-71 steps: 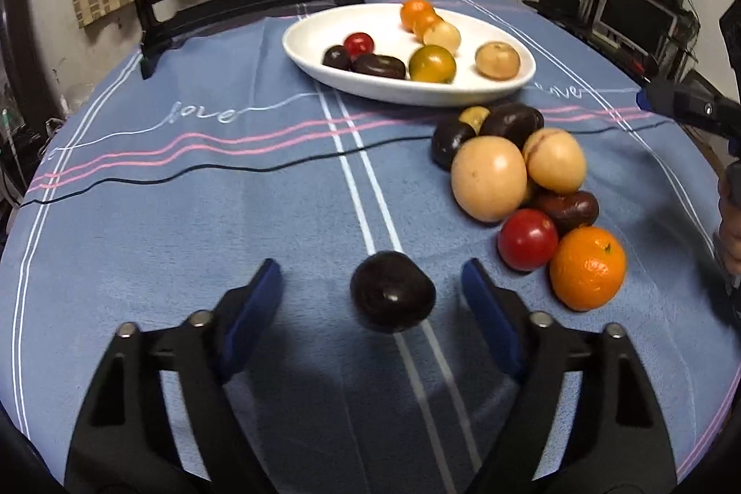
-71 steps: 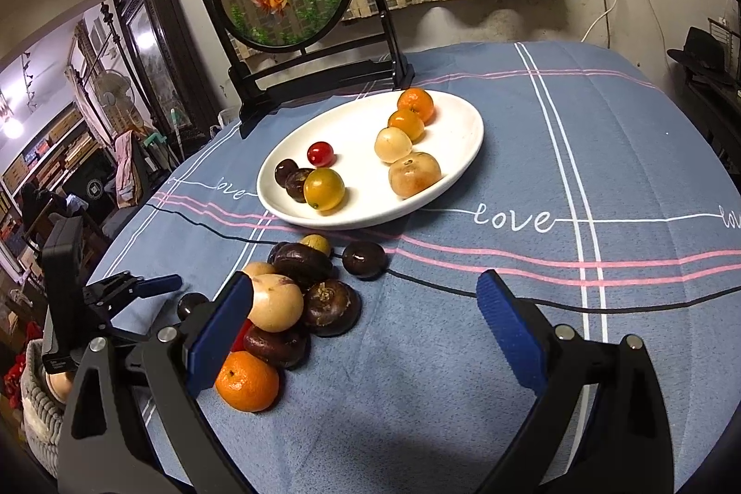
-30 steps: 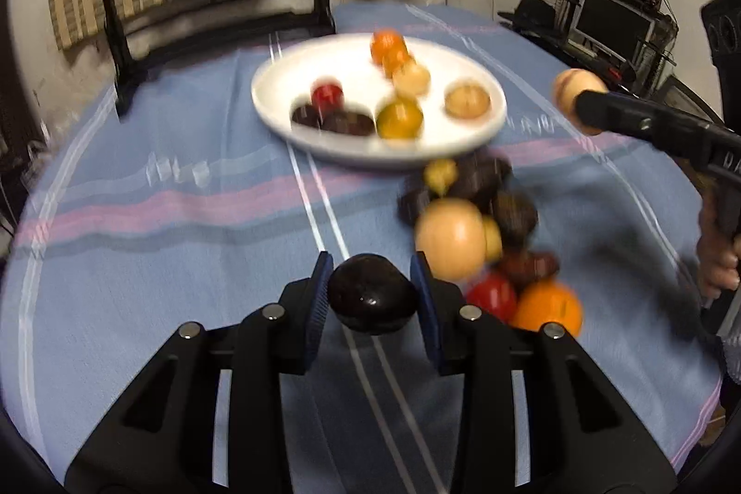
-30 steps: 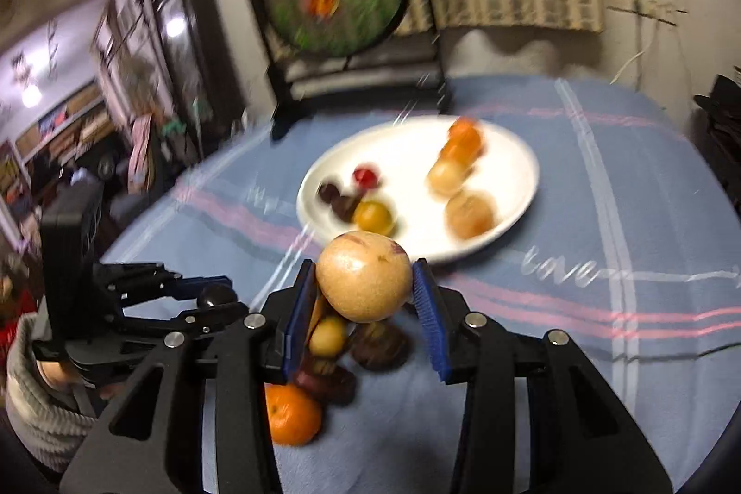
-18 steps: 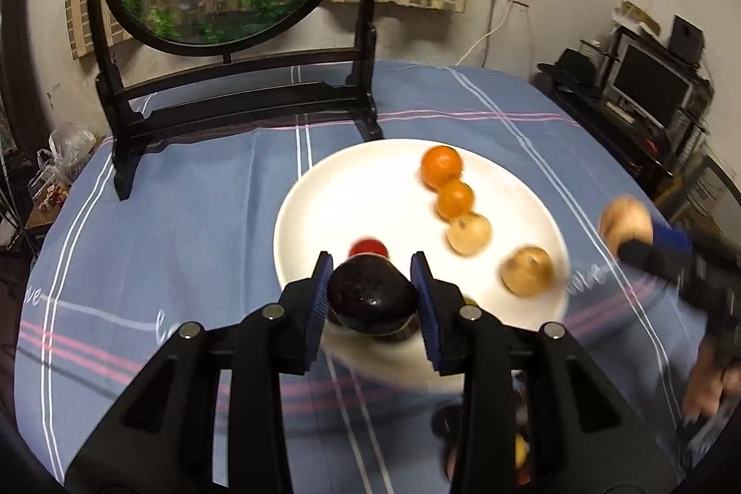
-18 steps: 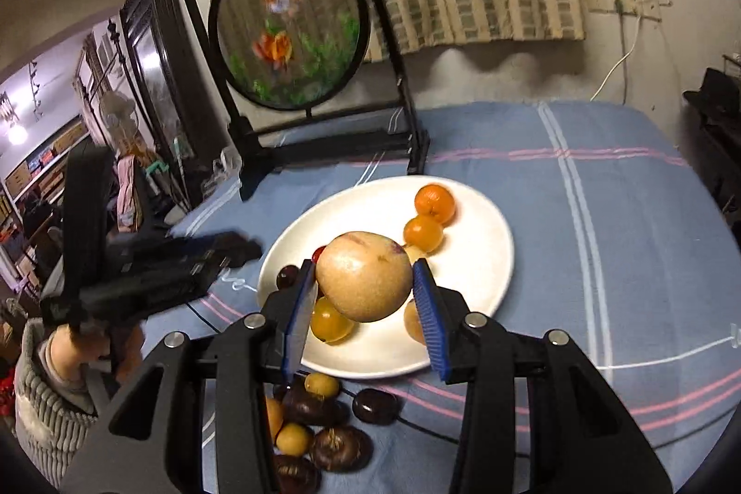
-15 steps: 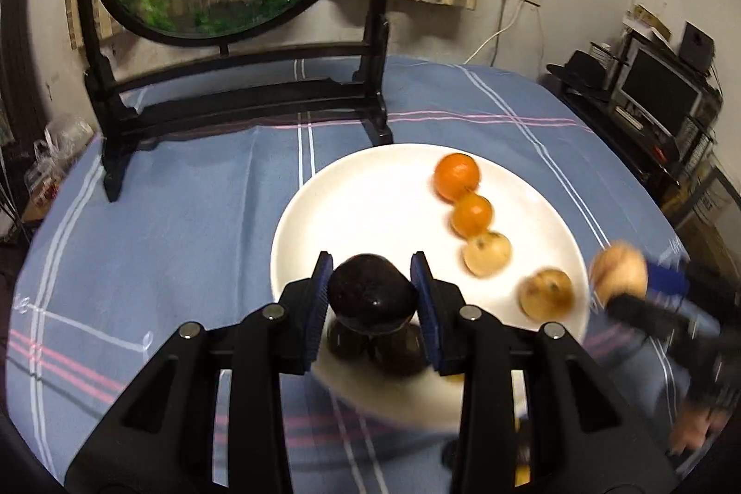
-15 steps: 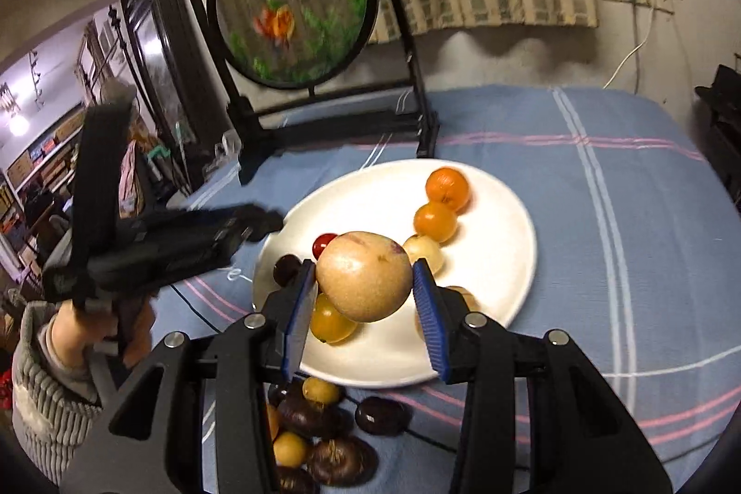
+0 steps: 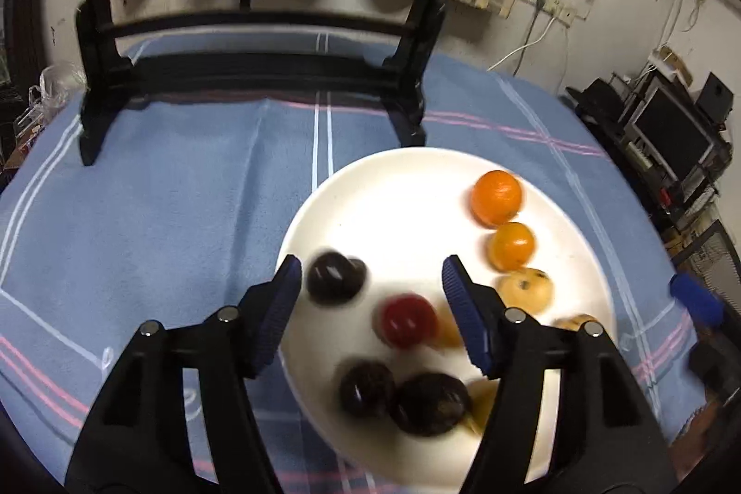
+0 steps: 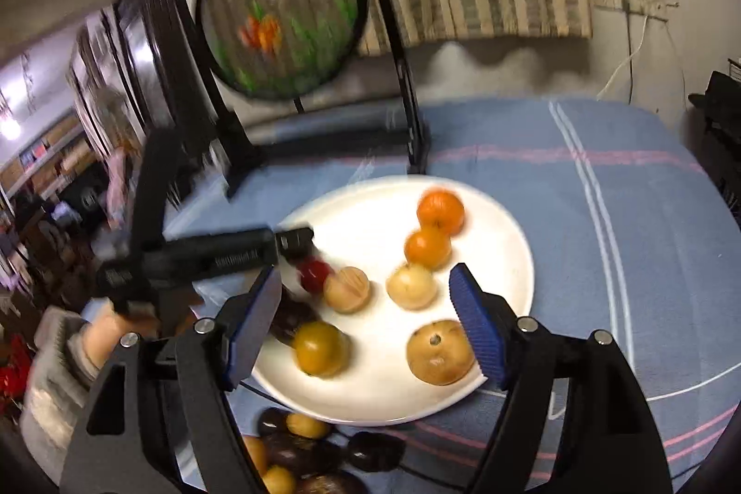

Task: Organize fruits
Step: 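Place the dark plum and beige fruit on the plate, opening both tools, then grasp the large beige fruit with the left tool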

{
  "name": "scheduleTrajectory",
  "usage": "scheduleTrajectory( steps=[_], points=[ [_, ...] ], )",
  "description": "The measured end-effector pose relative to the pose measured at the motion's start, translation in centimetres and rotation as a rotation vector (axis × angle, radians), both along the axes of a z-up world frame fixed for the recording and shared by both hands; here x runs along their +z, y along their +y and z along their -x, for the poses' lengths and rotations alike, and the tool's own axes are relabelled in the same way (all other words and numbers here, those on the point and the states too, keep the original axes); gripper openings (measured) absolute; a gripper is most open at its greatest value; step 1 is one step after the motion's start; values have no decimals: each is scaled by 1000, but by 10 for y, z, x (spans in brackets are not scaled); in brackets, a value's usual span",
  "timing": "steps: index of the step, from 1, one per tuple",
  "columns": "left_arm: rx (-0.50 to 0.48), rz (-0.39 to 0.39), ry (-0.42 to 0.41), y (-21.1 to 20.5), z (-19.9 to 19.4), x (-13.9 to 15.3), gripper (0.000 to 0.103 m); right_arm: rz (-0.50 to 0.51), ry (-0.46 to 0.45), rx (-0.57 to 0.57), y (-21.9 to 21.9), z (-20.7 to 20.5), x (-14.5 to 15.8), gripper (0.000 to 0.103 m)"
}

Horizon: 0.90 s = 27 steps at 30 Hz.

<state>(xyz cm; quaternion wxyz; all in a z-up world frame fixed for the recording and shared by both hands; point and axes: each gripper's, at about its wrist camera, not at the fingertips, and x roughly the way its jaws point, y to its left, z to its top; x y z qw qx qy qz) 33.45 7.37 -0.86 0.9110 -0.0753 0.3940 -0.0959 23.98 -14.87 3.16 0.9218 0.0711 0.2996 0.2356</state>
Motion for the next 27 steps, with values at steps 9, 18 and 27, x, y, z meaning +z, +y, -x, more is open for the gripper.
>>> scheduleTrajectory(
  steps=[9,18,27],
  points=[
    [-76,-119,-41,-11,118,-2,86,13,-50,20,-23,71,12,94],
    [-173,-171,-74,-44,181,-18,92,-68,68,-51,-64,89,-24,94],
    [-184,-260,-17,-57,170,-40,93,-58,93,-53,-63,88,-29,94]
  ],
)
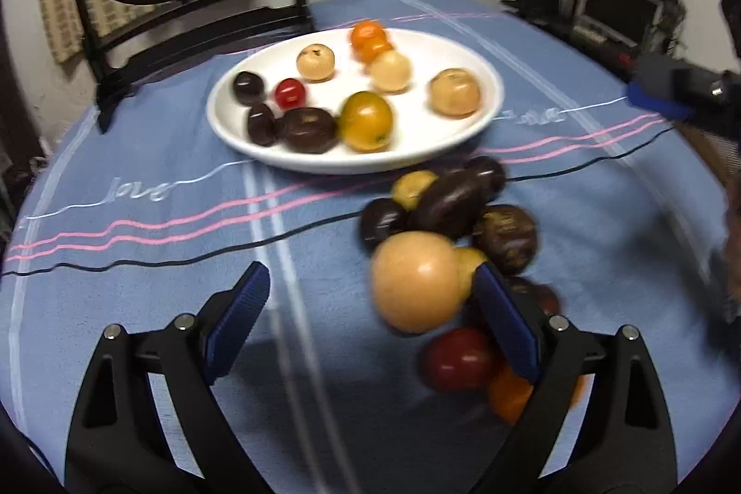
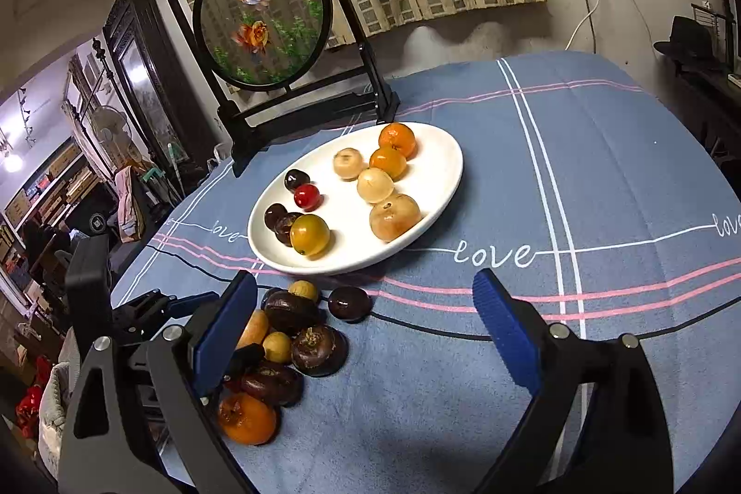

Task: Organize fruits
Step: 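Grasp the large beige fruit with the left tool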

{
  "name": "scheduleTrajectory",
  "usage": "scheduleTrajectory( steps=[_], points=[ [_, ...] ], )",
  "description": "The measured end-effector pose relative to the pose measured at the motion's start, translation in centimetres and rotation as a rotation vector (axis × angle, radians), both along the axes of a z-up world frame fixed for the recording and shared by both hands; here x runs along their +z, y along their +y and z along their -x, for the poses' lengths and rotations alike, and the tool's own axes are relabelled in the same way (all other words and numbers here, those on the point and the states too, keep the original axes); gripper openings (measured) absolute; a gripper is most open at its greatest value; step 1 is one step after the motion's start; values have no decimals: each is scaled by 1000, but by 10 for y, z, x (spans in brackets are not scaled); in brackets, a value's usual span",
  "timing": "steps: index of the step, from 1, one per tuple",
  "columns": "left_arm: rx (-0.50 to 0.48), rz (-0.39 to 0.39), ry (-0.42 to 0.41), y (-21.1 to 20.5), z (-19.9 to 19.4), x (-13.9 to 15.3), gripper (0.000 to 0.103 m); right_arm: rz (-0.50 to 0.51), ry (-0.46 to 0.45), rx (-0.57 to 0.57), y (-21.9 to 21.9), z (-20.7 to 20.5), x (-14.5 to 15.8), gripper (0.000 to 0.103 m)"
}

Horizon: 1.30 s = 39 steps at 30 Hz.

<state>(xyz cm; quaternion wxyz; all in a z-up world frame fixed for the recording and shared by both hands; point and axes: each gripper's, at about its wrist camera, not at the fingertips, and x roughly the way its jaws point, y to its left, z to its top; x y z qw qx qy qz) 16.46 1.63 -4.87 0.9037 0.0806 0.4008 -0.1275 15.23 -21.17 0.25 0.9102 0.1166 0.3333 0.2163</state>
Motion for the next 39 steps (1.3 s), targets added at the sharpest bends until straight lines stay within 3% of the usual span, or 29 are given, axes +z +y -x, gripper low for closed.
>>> scheduleTrajectory(
  steps=[4,8,10,15,18,39],
  points=[
    [95,-59,-37,31,3,4,93,4,-6,-11,-4,1,1,94],
    [168,31,-26,68,13,3,93,-2,-8,-7,-4,1,2,94],
    [160,44,-17,69,14,1,93,0,-5,-1,-2,1,1,94],
    [95,-47,-77,41,18,1,93,10,0,-5,-1,-1,-1,94],
    [75,-69,-73,33,15,-2,93,10,3,-6,-1,-1,-2,94],
    [48,17,14,31,-9,-8,92,26,13,4,3,-2,-5,94]
  ],
)
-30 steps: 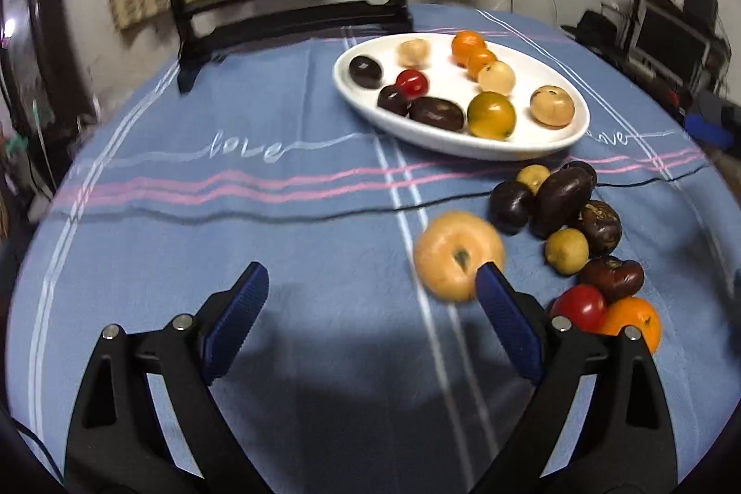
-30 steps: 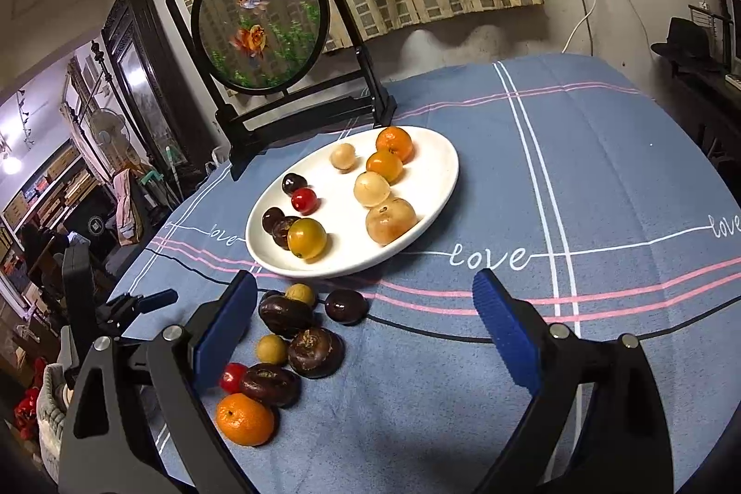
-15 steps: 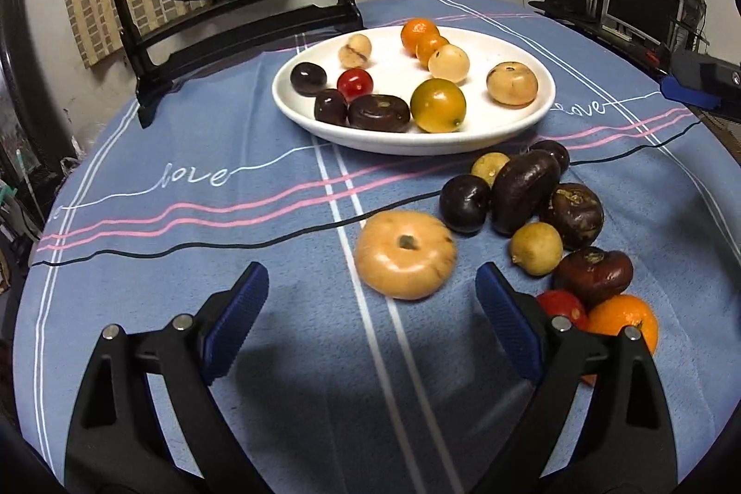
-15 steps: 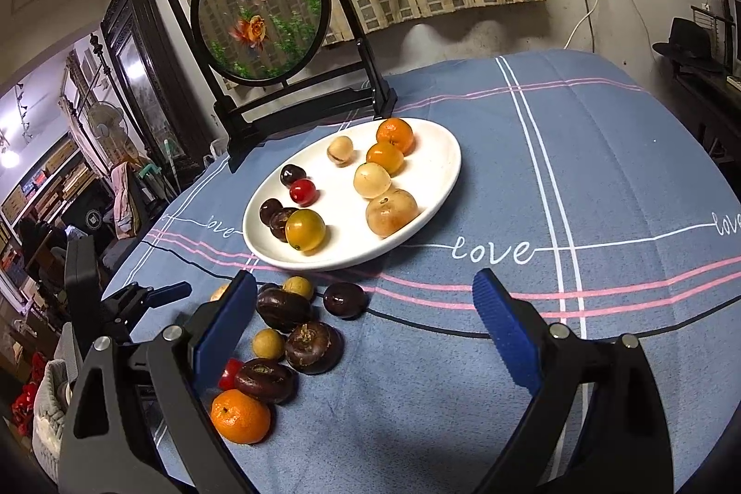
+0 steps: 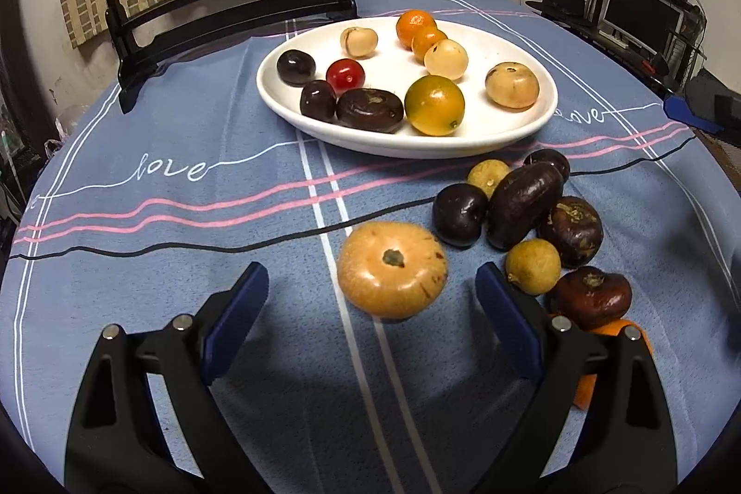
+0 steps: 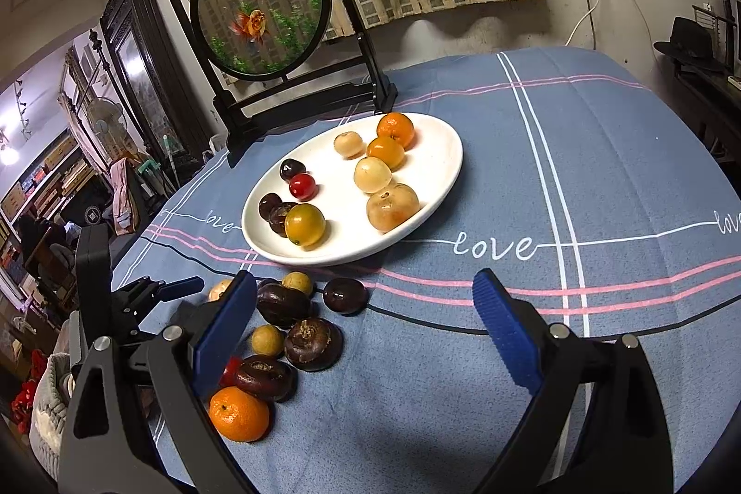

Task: Organize fruits
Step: 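Grasp the large beige fruit with the left tool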

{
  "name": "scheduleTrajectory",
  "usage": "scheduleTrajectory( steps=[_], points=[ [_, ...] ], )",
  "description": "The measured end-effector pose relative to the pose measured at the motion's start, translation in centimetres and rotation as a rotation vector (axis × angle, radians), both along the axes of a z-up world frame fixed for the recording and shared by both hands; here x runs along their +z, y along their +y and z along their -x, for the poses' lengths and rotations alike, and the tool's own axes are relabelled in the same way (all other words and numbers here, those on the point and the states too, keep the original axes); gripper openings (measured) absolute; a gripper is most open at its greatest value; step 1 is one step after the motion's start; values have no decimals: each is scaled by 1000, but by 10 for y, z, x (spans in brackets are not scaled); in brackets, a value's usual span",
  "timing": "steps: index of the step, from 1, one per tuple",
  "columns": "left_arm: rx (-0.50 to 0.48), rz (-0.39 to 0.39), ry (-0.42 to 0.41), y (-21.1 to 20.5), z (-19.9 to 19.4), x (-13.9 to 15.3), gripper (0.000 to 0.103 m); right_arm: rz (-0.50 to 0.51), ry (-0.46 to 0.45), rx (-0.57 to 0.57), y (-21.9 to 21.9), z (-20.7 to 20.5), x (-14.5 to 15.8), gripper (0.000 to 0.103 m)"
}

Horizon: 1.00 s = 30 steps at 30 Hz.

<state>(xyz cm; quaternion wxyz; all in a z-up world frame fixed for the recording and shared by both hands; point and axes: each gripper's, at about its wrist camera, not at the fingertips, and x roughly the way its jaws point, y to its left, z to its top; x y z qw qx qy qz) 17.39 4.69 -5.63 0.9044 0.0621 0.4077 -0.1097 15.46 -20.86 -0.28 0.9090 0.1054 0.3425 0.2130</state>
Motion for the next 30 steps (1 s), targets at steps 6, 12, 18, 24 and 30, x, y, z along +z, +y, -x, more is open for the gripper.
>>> scheduleTrajectory(
  steps=[6,12,18,24,30],
  points=[
    [5,17,3,0,-1,1,91,4,6,-1,0,0,0,94],
    [14,20,9,-1,-5,0,90,5,8,0,1,0,-1,94],
    [19,30,16,-4,-9,-1,80,13,17,-1,2,-1,-3,94],
    [11,54,48,-4,-13,-5,57,14,26,-1,2,-2,-4,94],
    [9,62,33,-4,-11,-3,47,20,20,23,7,-1,-5,94]
  ],
)
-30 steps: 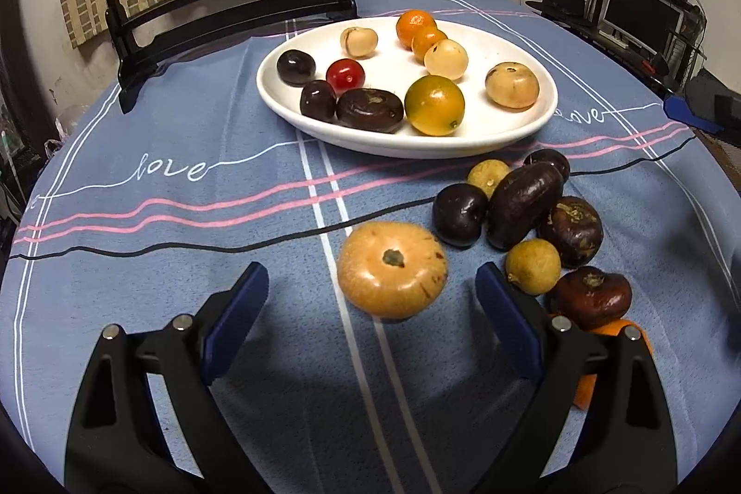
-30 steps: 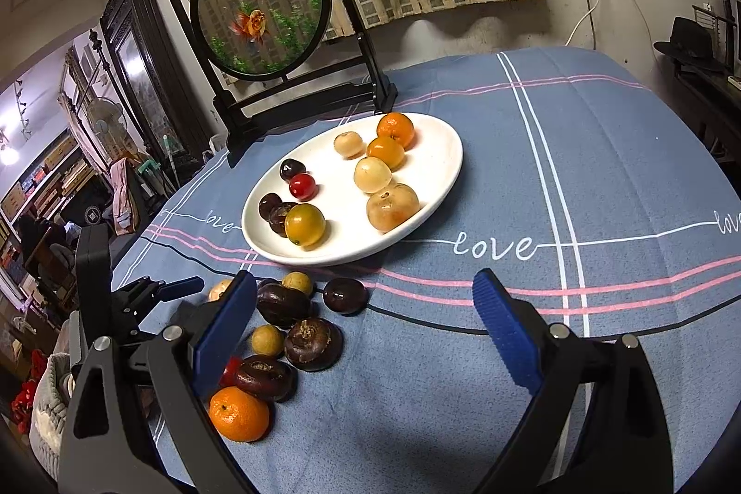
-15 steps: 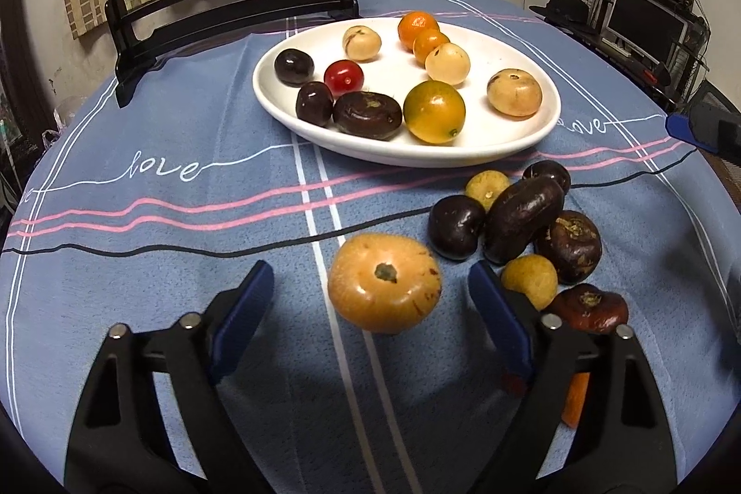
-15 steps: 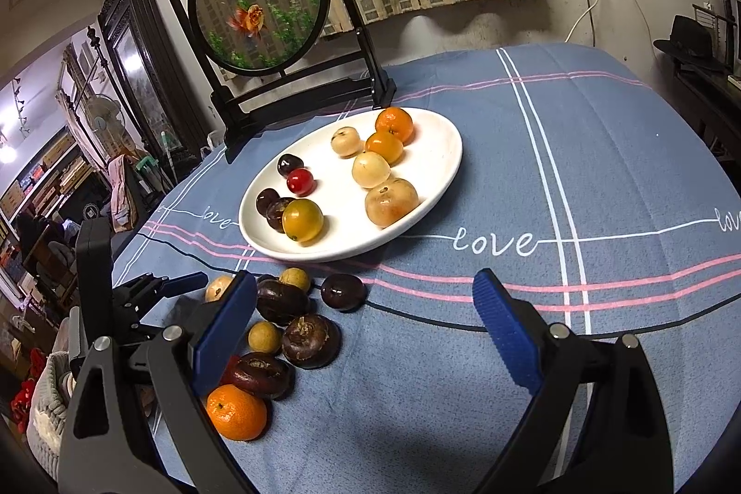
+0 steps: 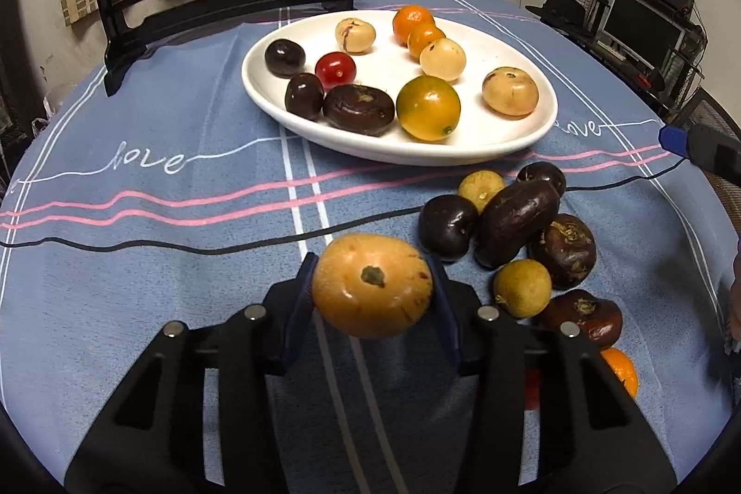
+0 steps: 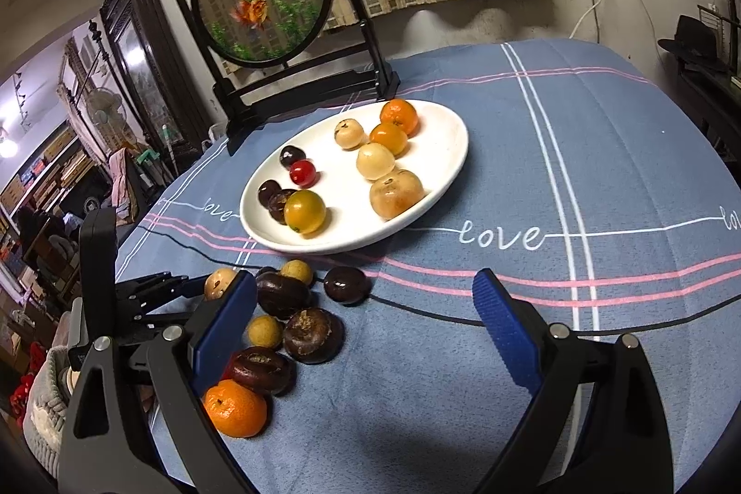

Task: Organize fruits
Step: 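Grasp the large beige fruit with the left tool, then grasp a dark brown fruit with the right tool while the left tool carries the beige fruit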

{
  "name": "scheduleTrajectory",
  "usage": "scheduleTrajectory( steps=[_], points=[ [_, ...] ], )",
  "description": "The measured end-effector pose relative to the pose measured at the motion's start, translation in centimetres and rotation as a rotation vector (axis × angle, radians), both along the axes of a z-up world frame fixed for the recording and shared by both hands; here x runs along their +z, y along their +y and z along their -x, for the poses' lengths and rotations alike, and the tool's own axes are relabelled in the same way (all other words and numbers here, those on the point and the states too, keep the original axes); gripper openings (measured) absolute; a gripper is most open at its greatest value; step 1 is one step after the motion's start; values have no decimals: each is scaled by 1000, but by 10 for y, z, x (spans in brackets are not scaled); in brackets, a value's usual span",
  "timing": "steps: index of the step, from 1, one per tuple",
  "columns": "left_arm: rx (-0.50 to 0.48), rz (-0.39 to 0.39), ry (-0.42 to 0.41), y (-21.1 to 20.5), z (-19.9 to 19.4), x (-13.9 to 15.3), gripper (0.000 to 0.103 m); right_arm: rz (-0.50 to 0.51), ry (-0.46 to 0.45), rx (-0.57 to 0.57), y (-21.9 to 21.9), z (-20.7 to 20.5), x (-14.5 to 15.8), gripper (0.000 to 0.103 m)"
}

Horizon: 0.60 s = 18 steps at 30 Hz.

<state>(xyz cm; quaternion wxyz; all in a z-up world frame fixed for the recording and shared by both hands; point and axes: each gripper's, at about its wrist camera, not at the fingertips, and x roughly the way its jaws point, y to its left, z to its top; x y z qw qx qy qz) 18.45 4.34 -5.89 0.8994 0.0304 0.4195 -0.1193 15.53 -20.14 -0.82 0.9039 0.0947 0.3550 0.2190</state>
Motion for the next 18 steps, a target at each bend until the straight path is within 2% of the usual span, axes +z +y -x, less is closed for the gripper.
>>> scheduleTrajectory(
  steps=[4,6,9,13,18],
  points=[
    [22,-11,-20,7,3,6,47,54,-15,51,21,5,-7,94],
    [45,12,-18,15,2,8,47,102,-46,74,36,9,-8,83],
    [66,35,-12,25,2,10,47,186,-75,124,65,11,-11,76],
    [78,54,-4,31,1,11,47,237,-50,152,92,-1,-20,73],
    [73,71,-11,32,2,14,47,257,-7,155,103,-13,-31,63]
  ],
)
